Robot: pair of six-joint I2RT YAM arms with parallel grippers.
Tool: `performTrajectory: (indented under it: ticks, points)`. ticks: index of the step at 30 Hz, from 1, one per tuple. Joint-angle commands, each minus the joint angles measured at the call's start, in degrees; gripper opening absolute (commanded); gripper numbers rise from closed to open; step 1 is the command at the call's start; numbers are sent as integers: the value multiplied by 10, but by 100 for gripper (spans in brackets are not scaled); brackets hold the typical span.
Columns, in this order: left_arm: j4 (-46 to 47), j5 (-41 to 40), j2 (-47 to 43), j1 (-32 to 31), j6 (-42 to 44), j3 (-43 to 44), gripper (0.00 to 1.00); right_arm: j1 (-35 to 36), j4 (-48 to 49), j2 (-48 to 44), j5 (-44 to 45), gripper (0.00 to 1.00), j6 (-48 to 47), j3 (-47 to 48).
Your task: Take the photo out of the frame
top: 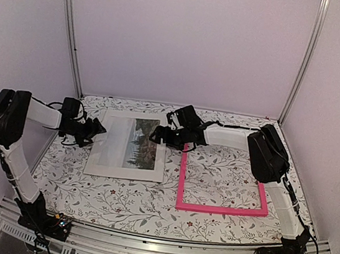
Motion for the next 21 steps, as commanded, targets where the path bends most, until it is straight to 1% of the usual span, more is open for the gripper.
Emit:
performTrajectory:
  ticks: [1, 12, 21]
  points:
    - [8, 0, -12, -13, -4, -14, 88, 3, -1, 19, -30, 97, -5, 11]
    - [7, 9, -43, -19, -2, -46, 88, 3, -10, -7, -58, 96, -6, -6]
    - [7, 13, -88, -29, -11, -84, 88, 3, -8, -52, -58, 96, 0, -45]
